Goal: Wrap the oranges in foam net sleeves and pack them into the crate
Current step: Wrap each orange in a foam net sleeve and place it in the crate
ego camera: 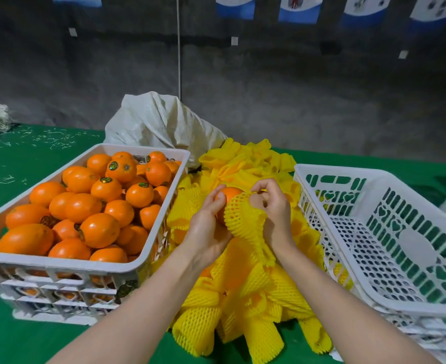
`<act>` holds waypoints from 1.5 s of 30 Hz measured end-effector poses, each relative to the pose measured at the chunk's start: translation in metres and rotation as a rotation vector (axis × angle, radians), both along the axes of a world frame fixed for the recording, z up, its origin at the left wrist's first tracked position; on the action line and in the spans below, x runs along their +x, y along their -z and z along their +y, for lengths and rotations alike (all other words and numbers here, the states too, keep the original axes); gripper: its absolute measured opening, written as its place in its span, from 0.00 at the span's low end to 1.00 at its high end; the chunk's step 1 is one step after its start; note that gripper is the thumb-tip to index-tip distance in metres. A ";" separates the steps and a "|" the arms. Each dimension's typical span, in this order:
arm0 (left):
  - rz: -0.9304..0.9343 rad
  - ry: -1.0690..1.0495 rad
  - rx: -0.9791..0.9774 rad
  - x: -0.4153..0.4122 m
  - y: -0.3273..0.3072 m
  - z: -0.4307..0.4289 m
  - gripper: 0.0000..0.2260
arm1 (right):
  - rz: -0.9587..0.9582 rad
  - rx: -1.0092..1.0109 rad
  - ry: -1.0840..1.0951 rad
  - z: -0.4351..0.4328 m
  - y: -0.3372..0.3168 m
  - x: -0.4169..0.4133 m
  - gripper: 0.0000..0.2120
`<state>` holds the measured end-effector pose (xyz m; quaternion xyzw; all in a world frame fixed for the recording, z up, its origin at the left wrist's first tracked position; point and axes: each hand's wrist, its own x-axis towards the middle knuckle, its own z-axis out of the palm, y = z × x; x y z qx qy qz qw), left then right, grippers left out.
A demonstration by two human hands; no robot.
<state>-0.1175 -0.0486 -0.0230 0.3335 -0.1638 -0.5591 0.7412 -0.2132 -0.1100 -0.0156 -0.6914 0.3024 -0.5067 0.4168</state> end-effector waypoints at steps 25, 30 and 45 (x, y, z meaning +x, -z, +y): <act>-0.046 0.097 -0.073 0.001 0.013 0.005 0.20 | 0.017 -0.052 -0.013 -0.006 -0.012 -0.003 0.14; 0.061 0.130 -0.004 -0.001 0.009 0.004 0.27 | -0.013 0.124 -0.085 -0.006 -0.010 -0.002 0.20; -0.875 -0.383 0.055 -0.002 0.012 -0.003 0.23 | -0.056 0.676 -0.292 0.003 0.010 0.007 0.28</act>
